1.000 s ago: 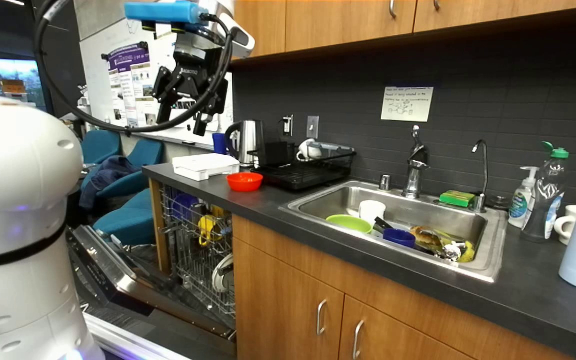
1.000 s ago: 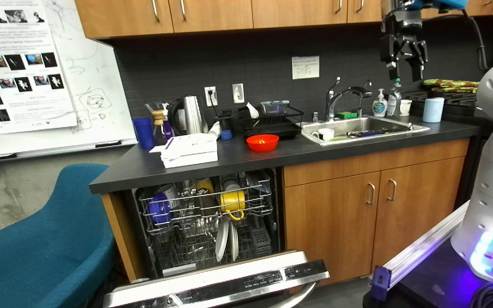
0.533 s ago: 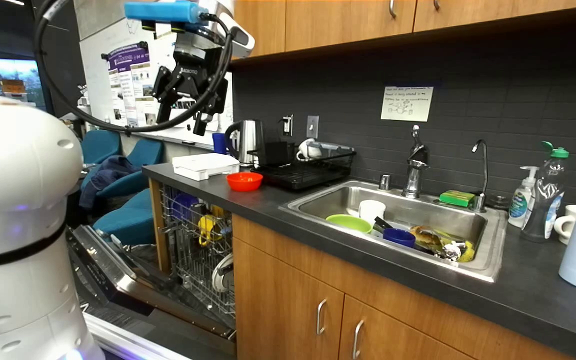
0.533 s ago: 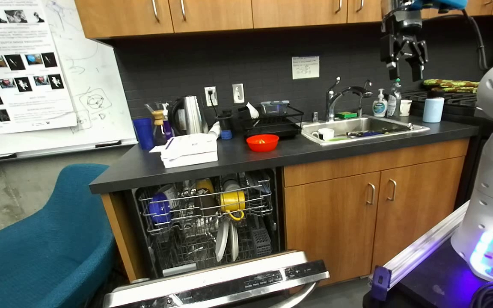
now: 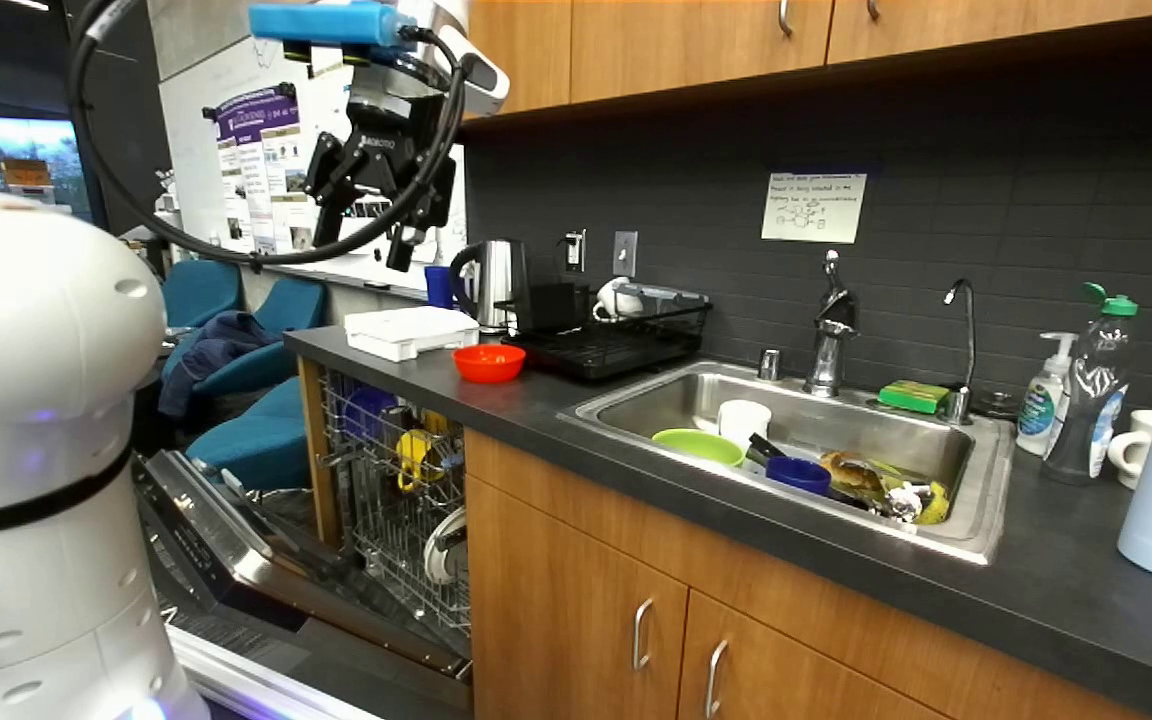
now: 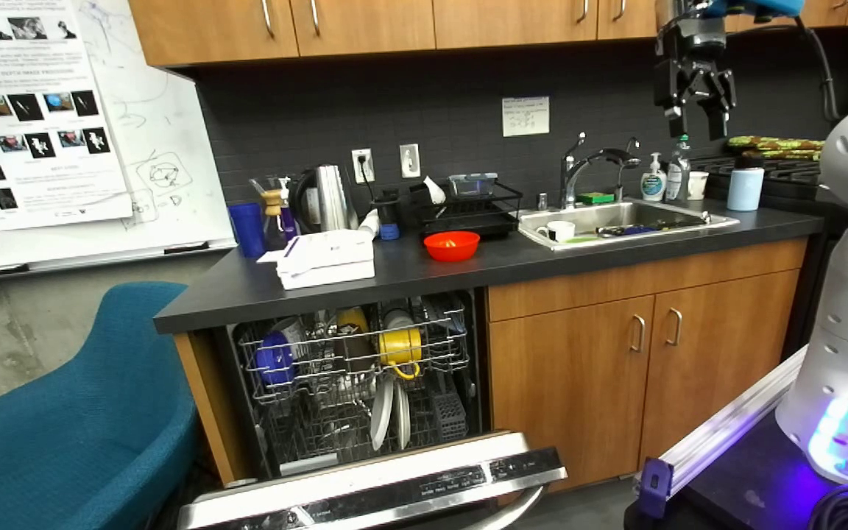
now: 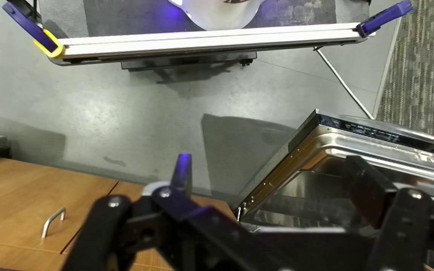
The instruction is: Pull out the upper dishrack in the dishwasher.
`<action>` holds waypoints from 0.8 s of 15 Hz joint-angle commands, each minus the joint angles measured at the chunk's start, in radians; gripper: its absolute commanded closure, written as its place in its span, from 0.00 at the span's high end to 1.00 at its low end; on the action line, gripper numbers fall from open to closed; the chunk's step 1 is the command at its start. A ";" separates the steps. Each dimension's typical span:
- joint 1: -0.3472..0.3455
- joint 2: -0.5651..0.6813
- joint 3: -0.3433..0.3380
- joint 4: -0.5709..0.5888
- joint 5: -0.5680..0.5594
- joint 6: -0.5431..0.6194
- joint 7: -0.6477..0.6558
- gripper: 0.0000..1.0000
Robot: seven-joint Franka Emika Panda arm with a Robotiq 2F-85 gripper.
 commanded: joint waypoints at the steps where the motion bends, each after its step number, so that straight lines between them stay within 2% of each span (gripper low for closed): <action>1: -0.013 0.002 0.010 0.001 0.005 -0.001 -0.008 1.00; 10: -0.013 0.002 0.010 0.001 0.005 -0.001 -0.008 1.00; 12: -0.002 -0.028 0.046 -0.021 0.013 0.037 0.020 1.00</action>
